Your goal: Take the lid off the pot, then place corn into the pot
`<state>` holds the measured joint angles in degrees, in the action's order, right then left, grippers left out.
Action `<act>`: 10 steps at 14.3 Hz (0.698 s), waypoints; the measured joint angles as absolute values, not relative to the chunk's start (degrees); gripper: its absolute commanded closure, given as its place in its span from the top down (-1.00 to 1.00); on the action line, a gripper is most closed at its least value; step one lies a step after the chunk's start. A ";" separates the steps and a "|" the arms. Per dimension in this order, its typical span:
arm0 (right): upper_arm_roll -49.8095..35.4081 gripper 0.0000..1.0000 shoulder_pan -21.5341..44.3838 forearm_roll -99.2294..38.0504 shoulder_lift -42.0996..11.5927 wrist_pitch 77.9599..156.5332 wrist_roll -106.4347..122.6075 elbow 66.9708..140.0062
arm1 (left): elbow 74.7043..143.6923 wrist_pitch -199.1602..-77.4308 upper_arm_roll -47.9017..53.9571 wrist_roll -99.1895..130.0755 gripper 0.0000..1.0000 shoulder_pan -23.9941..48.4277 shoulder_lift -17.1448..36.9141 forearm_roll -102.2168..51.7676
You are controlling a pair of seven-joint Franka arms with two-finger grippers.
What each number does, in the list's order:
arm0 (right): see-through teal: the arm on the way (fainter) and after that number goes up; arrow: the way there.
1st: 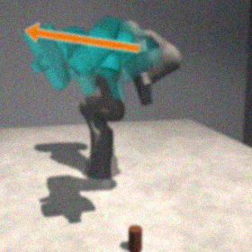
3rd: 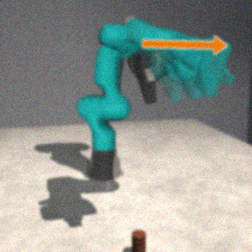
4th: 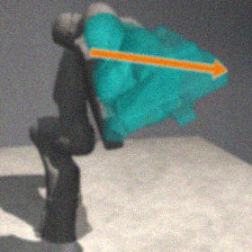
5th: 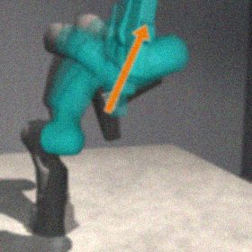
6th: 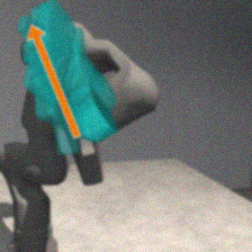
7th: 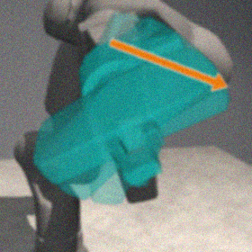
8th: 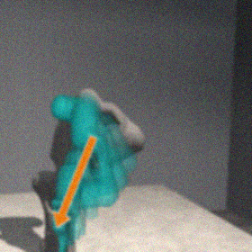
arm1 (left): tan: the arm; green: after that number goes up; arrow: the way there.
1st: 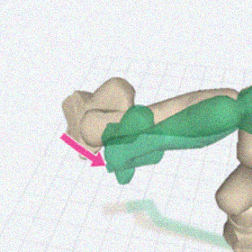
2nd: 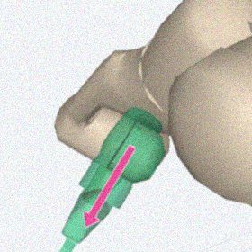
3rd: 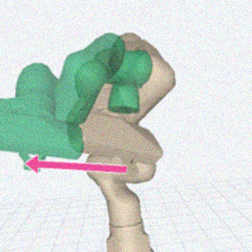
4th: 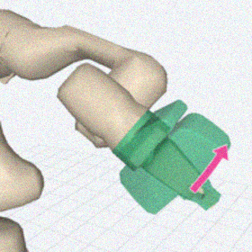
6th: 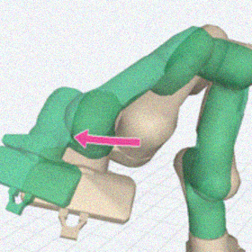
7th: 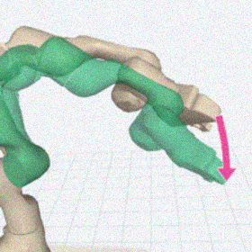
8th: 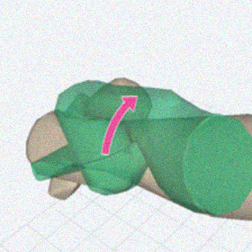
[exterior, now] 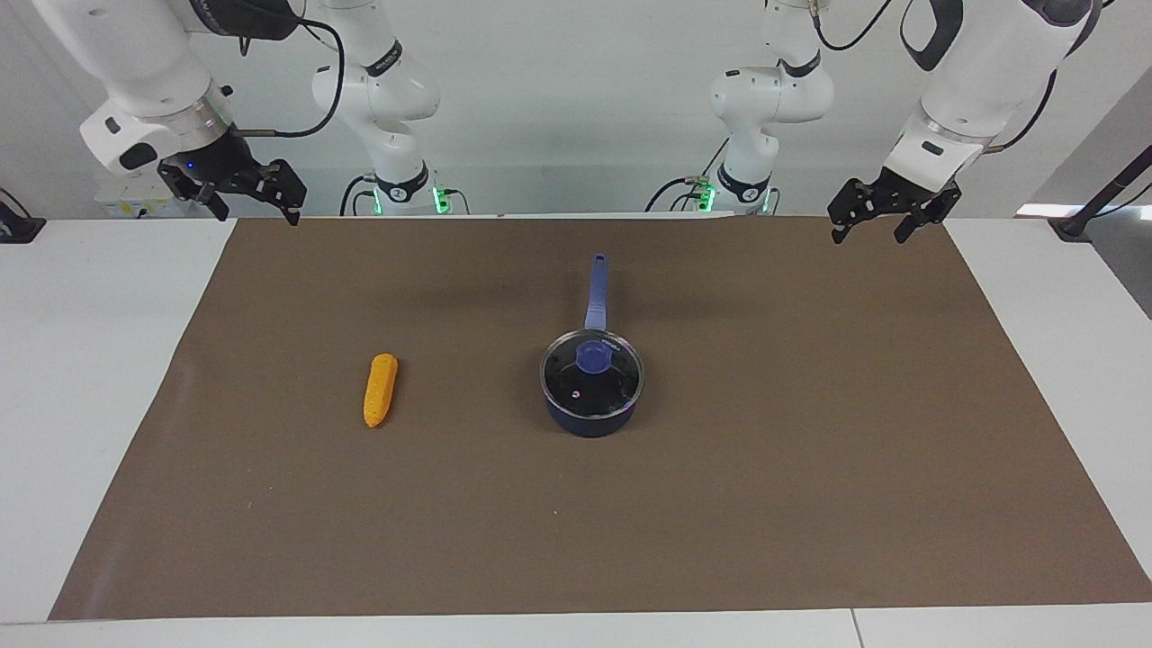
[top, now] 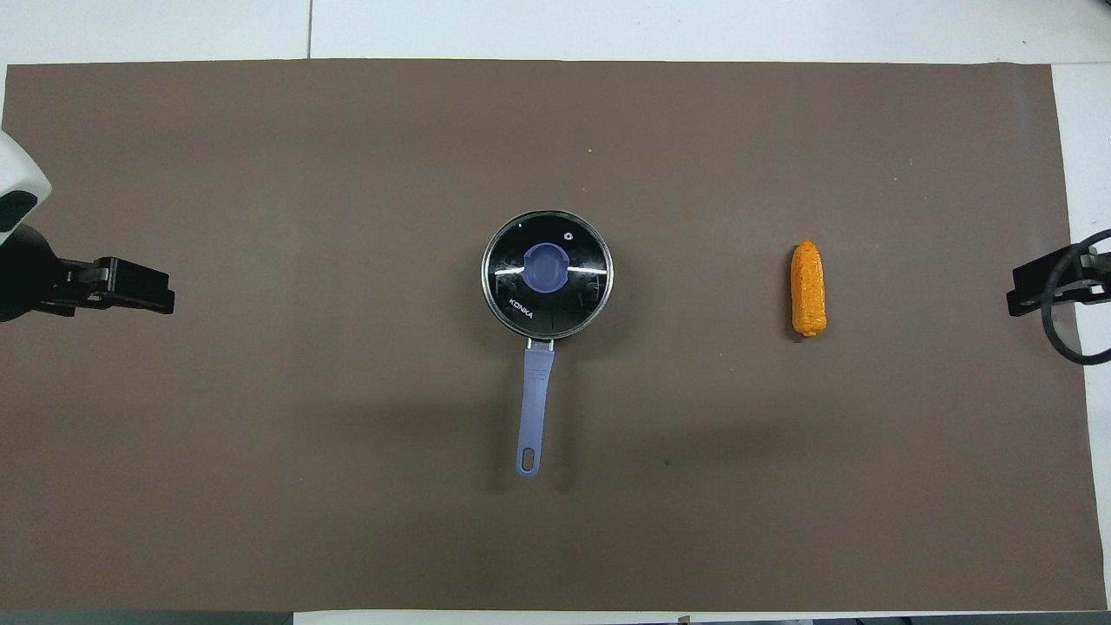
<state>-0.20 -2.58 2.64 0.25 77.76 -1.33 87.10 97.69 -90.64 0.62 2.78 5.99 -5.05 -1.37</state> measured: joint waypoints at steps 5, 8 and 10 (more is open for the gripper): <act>-0.10 1.00 -2.62 2.64 0.25 77.77 -1.33 87.11 | 97.32 -95.50 1.39 6.33 1.00 13.19 -3.35 -2.12; -0.12 1.00 -2.62 2.56 0.31 83.78 -0.85 88.57 | 93.54 -96.69 1.76 10.91 1.00 19.84 2.51 -3.47; -0.42 1.00 -2.52 1.73 0.67 92.15 -0.62 93.24 | 89.88 -97.96 1.82 17.47 1.00 24.91 8.44 -3.59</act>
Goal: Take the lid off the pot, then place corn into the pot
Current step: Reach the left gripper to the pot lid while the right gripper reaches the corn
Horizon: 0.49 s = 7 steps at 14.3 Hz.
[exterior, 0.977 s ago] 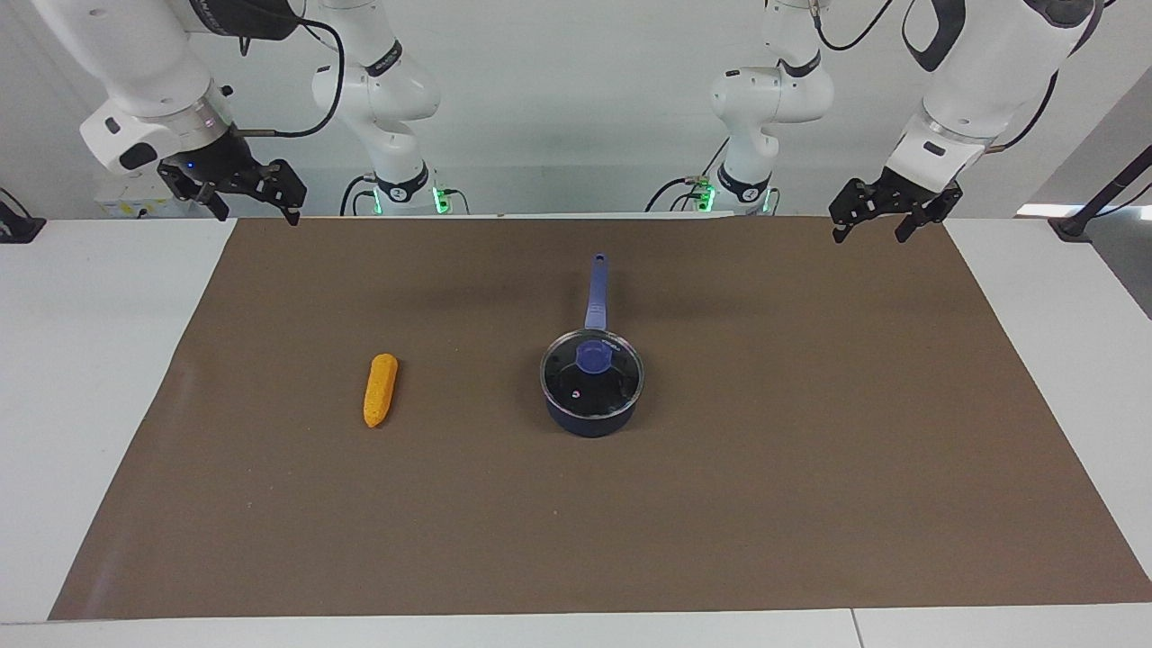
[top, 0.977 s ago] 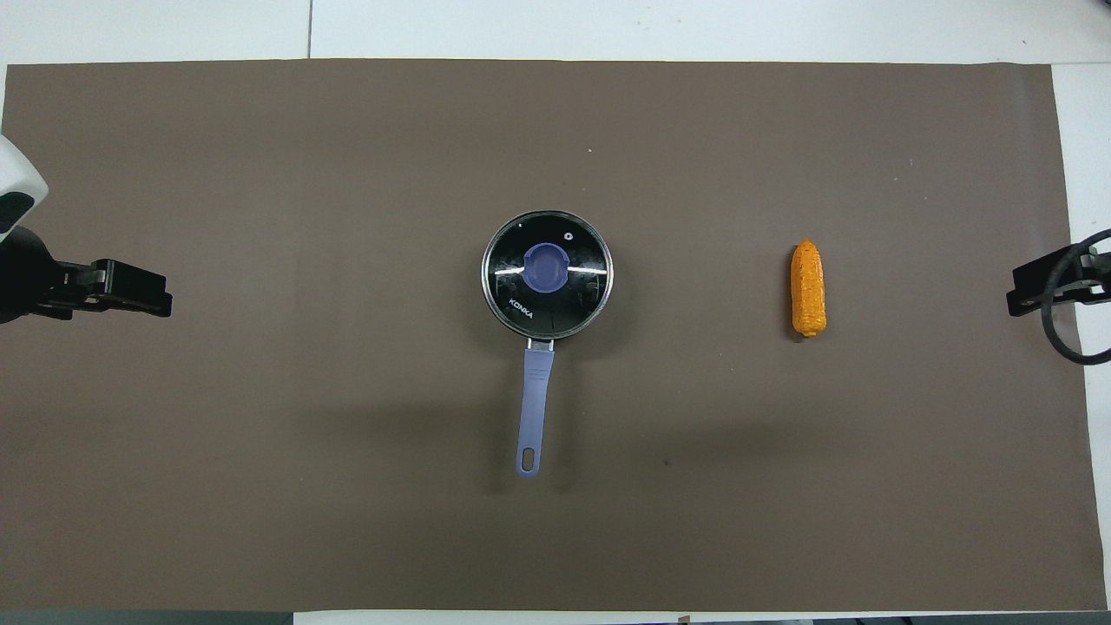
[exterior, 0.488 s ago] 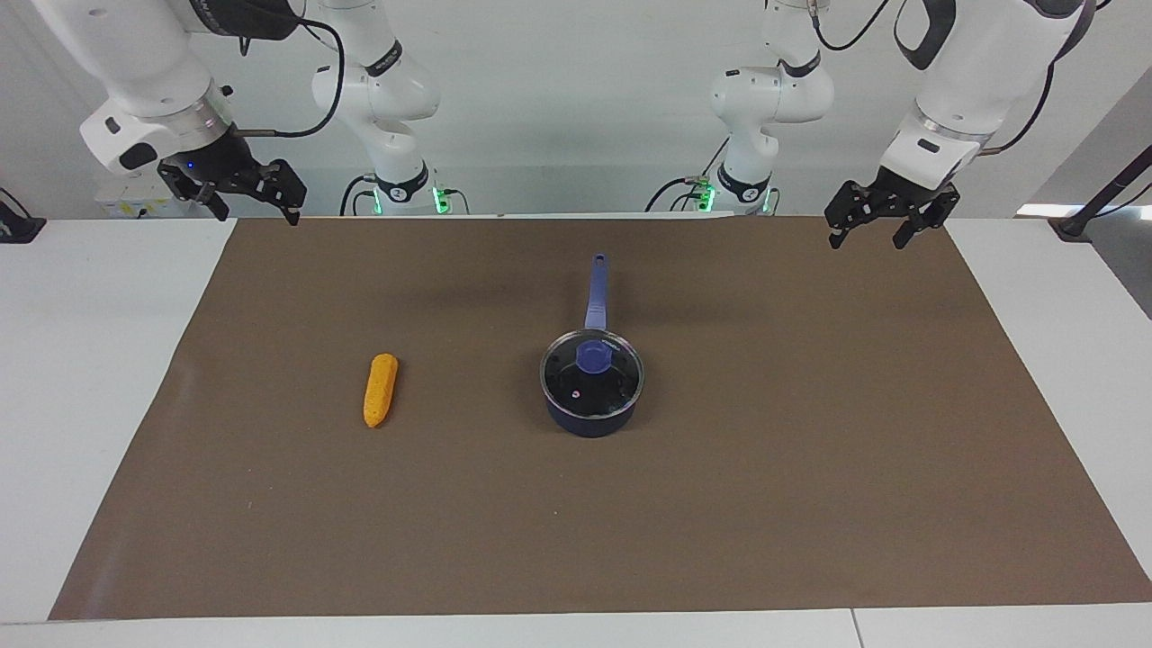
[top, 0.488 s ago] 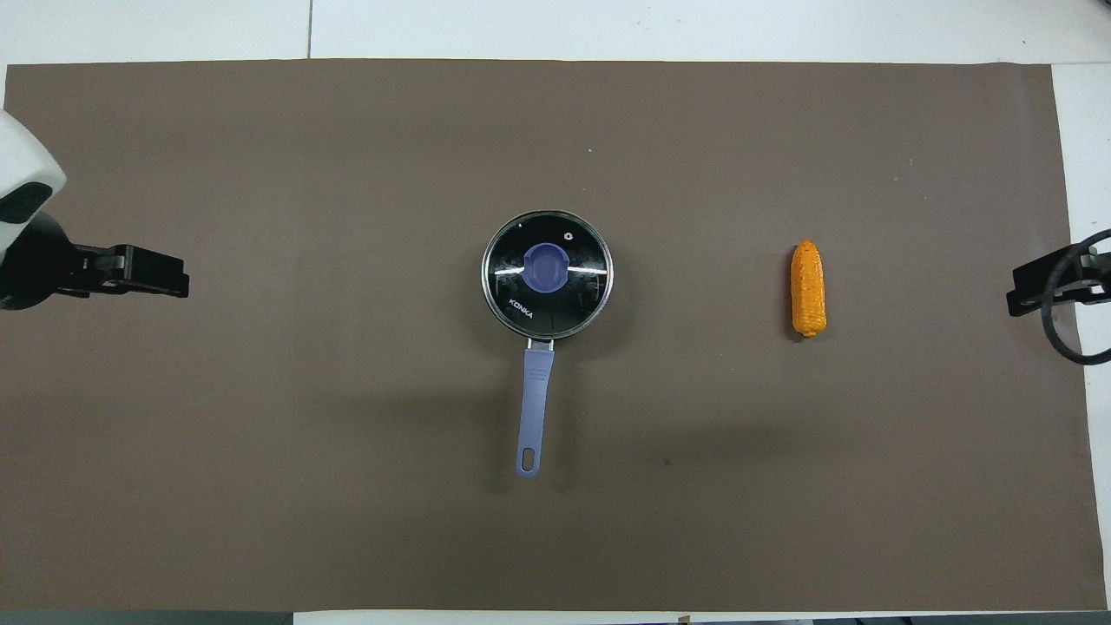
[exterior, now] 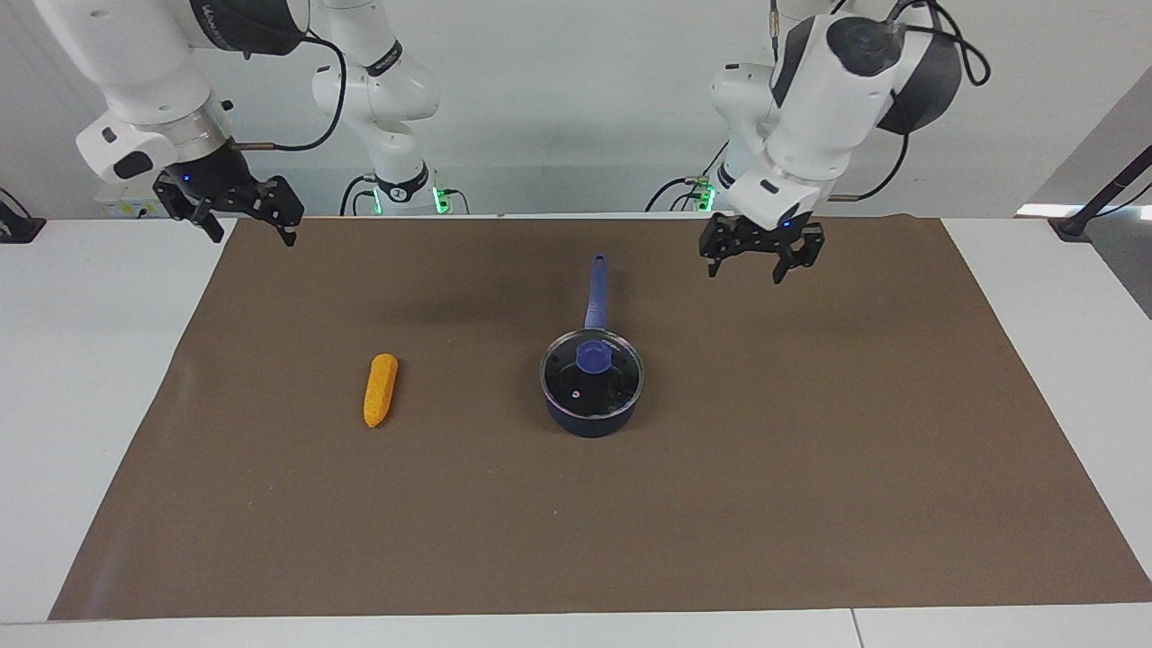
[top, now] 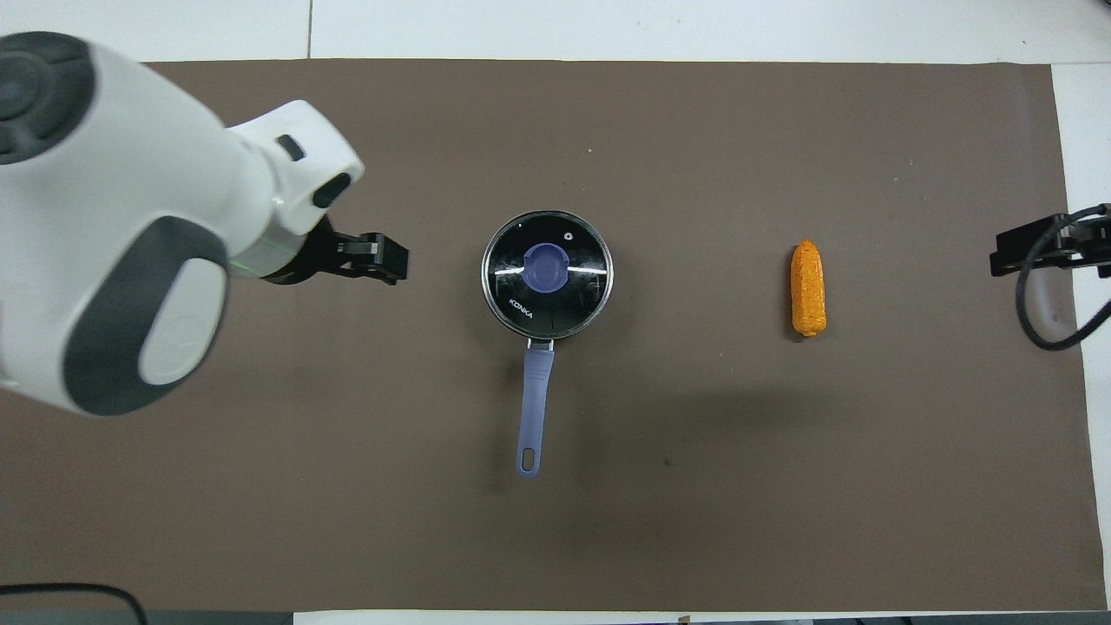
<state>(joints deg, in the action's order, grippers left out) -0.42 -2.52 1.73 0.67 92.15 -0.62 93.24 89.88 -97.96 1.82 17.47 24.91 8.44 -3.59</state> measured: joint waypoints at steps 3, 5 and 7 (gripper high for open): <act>-0.75 1.00 -2.42 0.32 0.84 102.81 -0.61 102.62 | 83.76 -100.31 1.90 23.96 1.00 30.86 17.49 -3.60; -0.90 1.00 -1.92 -1.00 -1.39 108.69 -0.49 106.51 | 81.34 -102.46 1.85 27.35 1.00 32.85 21.57 -3.60; -0.97 1.00 0.33 -1.27 -4.41 117.65 -0.46 110.78 | 80.53 -104.29 1.81 30.48 1.00 34.13 23.72 -3.60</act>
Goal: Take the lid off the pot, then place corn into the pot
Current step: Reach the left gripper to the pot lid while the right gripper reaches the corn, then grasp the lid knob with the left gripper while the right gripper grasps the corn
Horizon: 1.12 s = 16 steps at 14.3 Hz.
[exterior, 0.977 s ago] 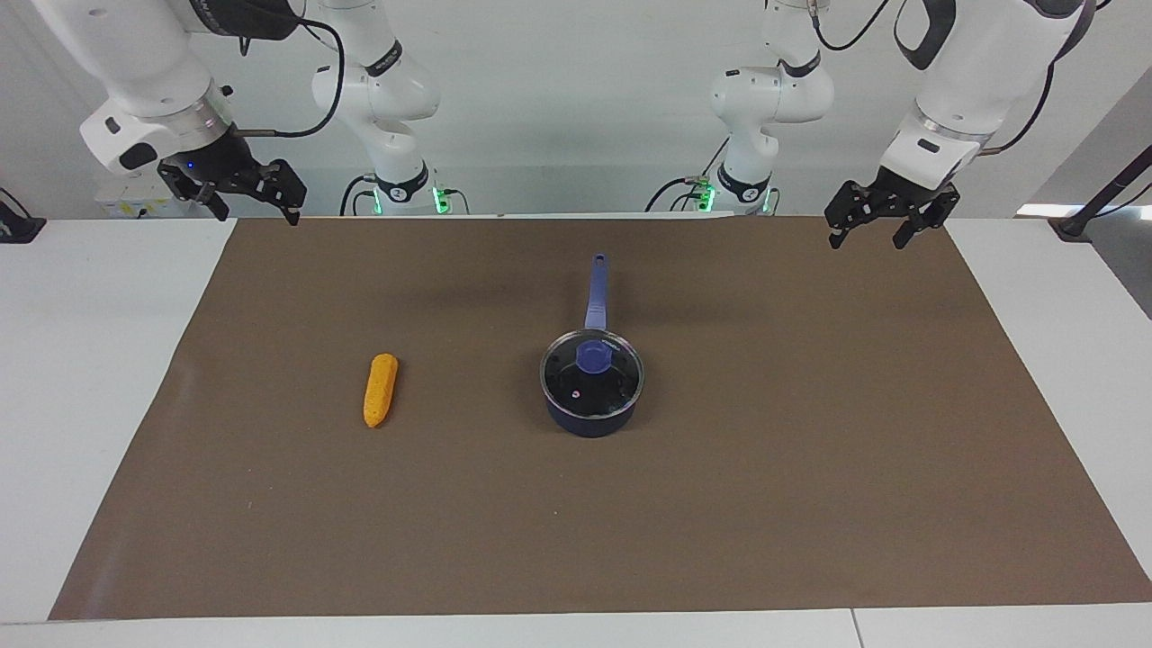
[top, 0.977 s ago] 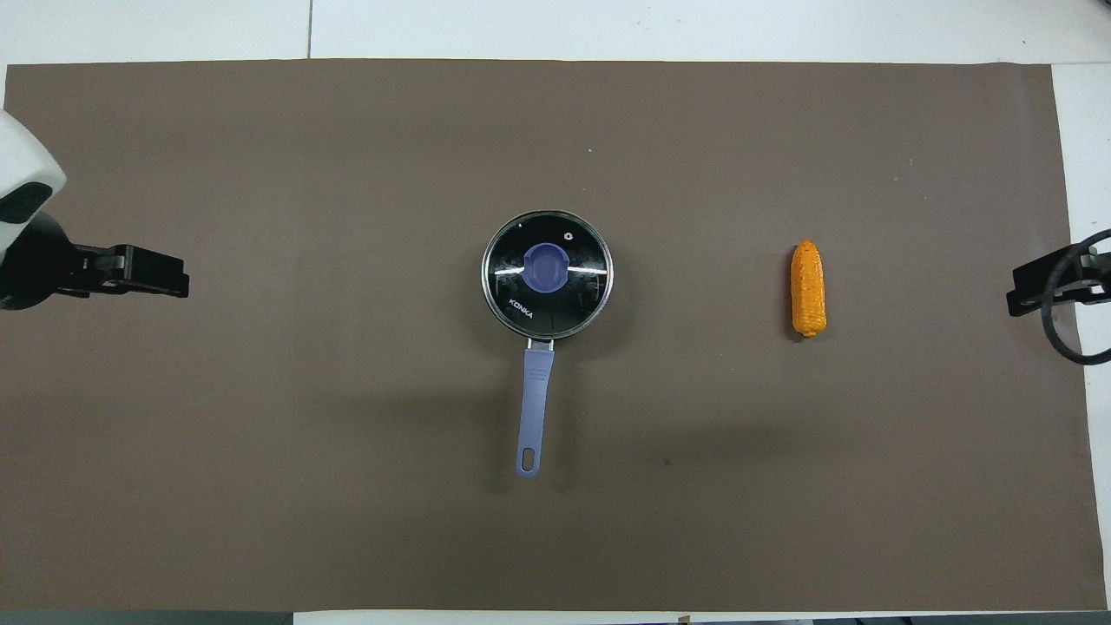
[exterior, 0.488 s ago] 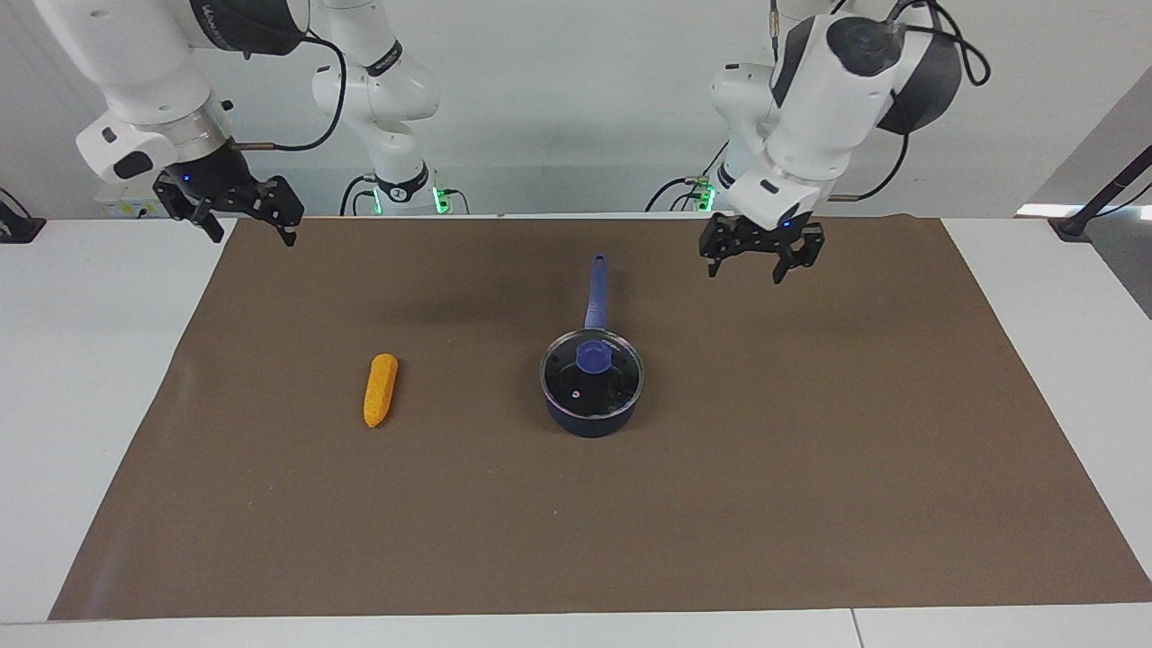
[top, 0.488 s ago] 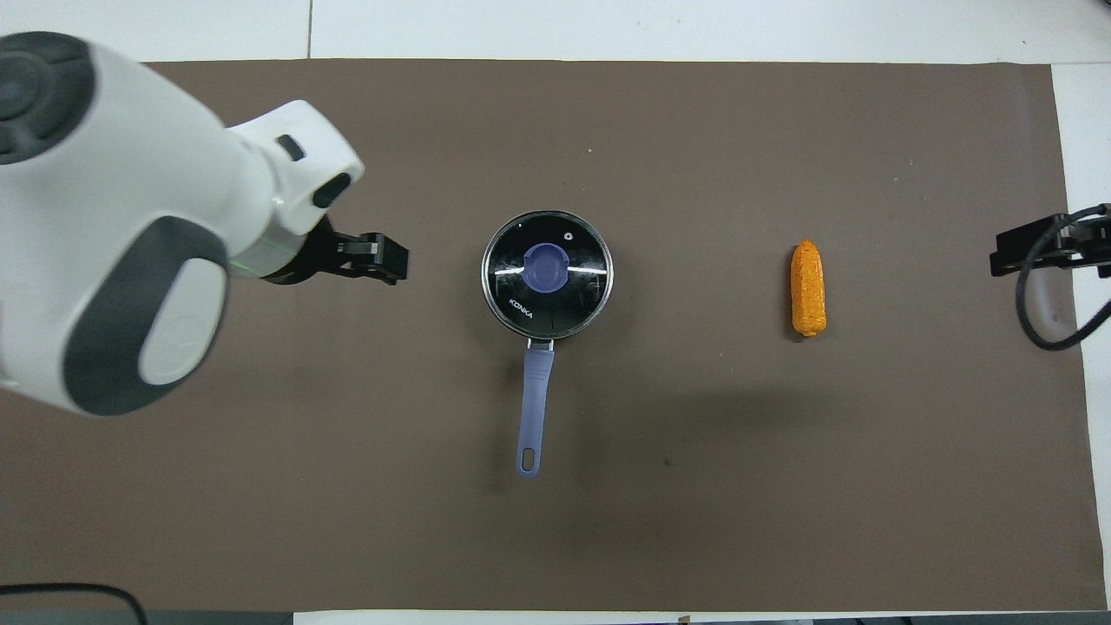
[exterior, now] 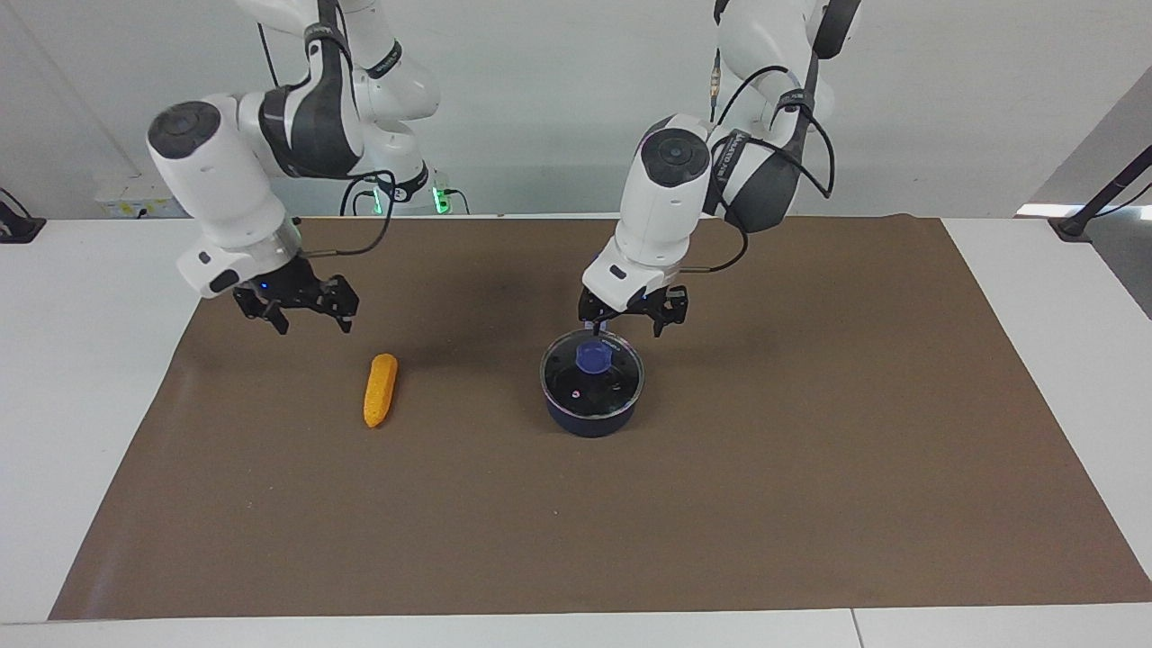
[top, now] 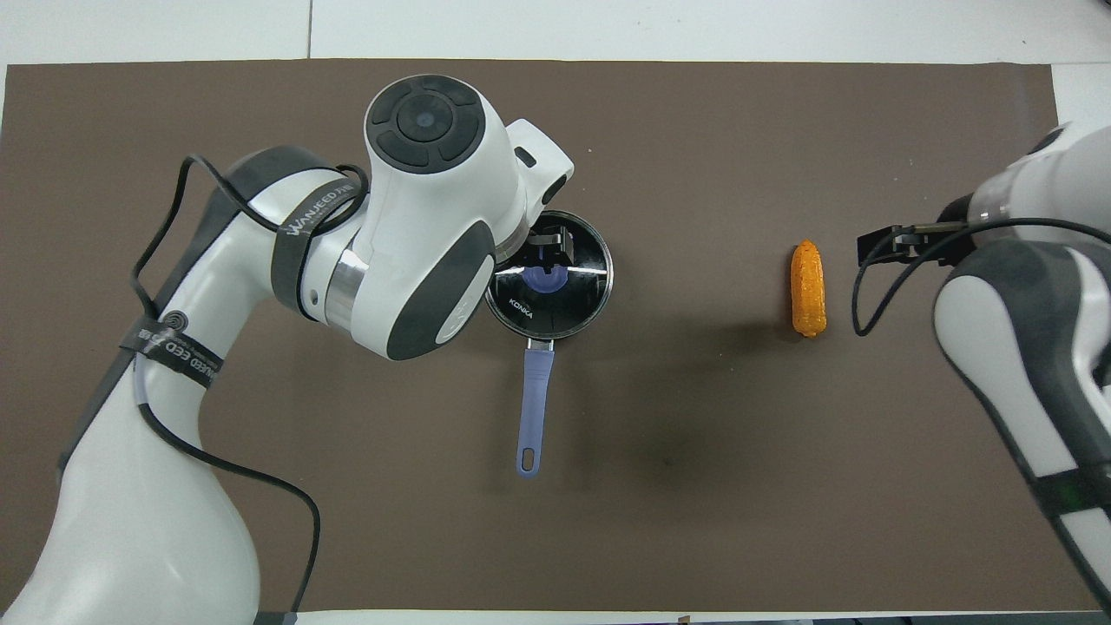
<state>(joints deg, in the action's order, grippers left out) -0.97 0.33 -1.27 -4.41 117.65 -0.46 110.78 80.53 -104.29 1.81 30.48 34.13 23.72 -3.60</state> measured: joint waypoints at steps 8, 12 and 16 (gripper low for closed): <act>-0.84 0.96 1.27 -1.27 -8.71 136.28 -0.46 126.36 | 80.42 -109.27 1.79 38.05 1.00 36.78 27.31 -3.62; -0.86 0.90 1.33 -1.29 -9.99 137.97 -1.53 126.24 | 80.42 -110.43 1.66 38.09 1.00 36.78 28.04 -3.62; -0.94 0.25 3.15 -1.30 -11.92 140.36 -3.53 126.00 | 80.81 -111.81 1.64 38.24 1.00 37.33 28.66 -3.25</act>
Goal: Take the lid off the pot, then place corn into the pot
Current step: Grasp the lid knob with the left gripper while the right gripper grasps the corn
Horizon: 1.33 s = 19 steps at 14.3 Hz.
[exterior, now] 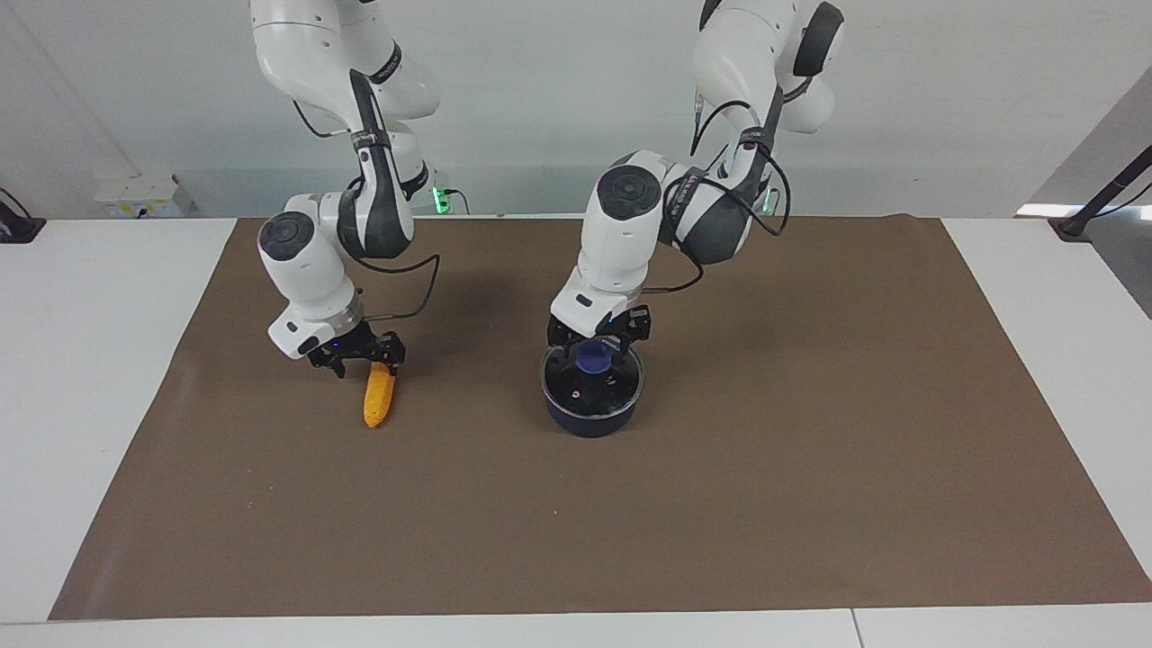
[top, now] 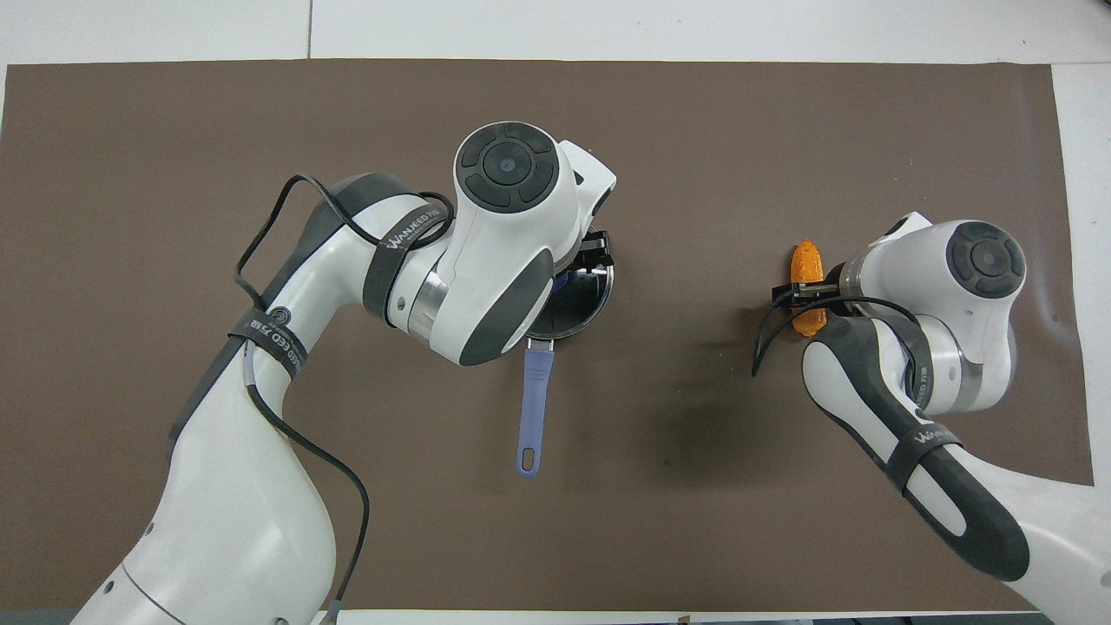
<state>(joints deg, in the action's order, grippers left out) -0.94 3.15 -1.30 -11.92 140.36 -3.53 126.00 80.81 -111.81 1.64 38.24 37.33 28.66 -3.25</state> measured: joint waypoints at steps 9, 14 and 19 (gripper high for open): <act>-0.95 -1.00 3.70 -1.28 -12.77 127.65 -3.83 116.07 | 80.98 -112.04 1.54 38.26 0.59 37.35 29.20 -2.16; -1.01 -1.00 5.85 -1.28 -10.56 118.70 -3.81 110.19 | 80.98 -112.04 1.49 38.28 -0.03 37.36 29.19 -1.61; -1.06 -1.00 6.55 -1.30 -8.51 110.75 -3.81 105.95 | 80.97 -112.03 1.49 38.28 -0.35 37.36 29.19 -1.45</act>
<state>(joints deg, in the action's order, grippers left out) -1.06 6.55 -1.30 -8.51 110.75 -3.81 105.95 80.97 -112.03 1.49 38.28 37.36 29.19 -1.45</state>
